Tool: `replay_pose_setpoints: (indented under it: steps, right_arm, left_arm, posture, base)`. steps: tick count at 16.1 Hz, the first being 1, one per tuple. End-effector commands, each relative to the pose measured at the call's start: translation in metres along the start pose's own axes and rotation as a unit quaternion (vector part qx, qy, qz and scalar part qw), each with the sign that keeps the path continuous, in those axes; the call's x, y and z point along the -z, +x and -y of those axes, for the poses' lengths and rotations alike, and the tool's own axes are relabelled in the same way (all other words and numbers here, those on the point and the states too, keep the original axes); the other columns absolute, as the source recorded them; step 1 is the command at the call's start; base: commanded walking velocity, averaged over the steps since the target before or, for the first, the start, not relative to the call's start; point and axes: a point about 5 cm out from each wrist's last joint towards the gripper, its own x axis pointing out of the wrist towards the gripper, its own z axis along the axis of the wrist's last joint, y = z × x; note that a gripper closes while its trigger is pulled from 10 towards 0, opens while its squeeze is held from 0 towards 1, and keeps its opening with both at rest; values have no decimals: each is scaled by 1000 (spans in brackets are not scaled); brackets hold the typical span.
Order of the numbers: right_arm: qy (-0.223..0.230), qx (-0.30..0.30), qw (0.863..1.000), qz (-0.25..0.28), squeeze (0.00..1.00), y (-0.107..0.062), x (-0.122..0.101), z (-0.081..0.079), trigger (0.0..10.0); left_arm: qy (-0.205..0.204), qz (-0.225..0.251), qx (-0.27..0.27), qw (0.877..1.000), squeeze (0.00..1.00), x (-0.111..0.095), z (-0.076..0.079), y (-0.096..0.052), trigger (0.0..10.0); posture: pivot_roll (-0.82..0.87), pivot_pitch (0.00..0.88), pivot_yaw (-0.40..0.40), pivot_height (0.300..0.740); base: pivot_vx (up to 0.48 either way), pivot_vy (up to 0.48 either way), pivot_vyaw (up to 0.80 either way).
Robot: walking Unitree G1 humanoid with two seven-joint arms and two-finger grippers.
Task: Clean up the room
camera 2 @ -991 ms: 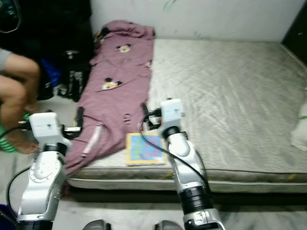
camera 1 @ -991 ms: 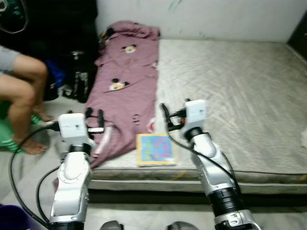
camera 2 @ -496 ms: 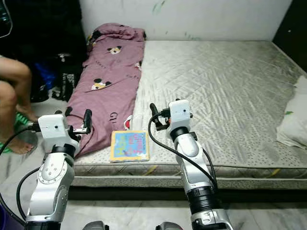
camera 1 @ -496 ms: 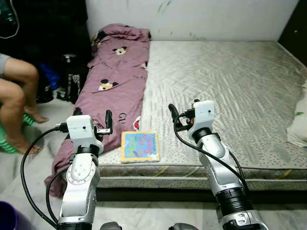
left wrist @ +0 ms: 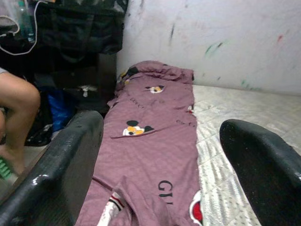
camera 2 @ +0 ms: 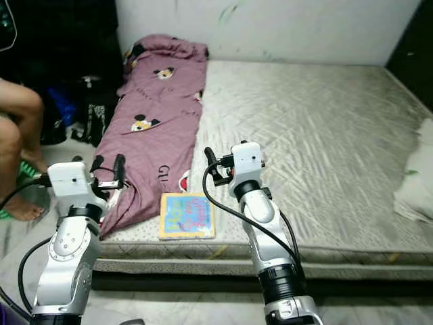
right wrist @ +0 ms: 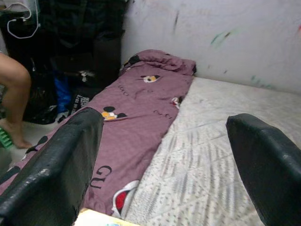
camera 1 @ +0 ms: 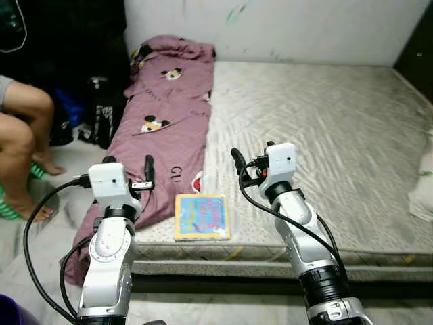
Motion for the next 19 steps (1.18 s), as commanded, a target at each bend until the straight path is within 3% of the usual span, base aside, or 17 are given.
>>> replay_pose_setpoints:
  steps: [1,5,8,13,15,18,19]
  right_arm:
    - [-4,-3,1000,6,0,2,-3,-1,10000]
    - [1,3,1000,14,0,3,-7,2,10000]
    - [3,7,1000,16,0,3,-7,4,10000]
    - [-2,14,1000,17,0,5,-8,12,10000]
    - [-8,4,1000,27,0,10,-15,8,10000]
    - [-2,-5,1000,31,0,11,-16,4,10000]
    - [-20,-9,999,27,0,10,-13,3,10000]
  left_arm:
    - [1,8,4,1000,0,-4,0,1,10000]
    - [2,5,7,1000,0,-3,0,1,10000]
    - [13,-10,-12,1000,0,1,-3,3,10000]
    - [46,15,-18,999,0,-5,-7,11,10000]
    - [70,13,-9,997,0,-3,-14,7,10000]
    - [62,4,-17,998,0,2,-17,1,10000]
    - [55,-2,-22,998,0,4,-17,-2,10000]
  posture:
    - [-67,0,-16,740]
    - [-65,0,-13,740]
    - [-54,0,-17,740]
    - [-4,0,-65,740]
    - [4,0,-64,740]
    - [-8,0,-41,740]
    - [-12,0,-37,740]
  base:
    - [394,0,0]
    - [364,0,0]
    - [0,0,0]
    - [0,0,0]
    - [0,0,0]
    - [0,0,0]
    - [0,0,0]
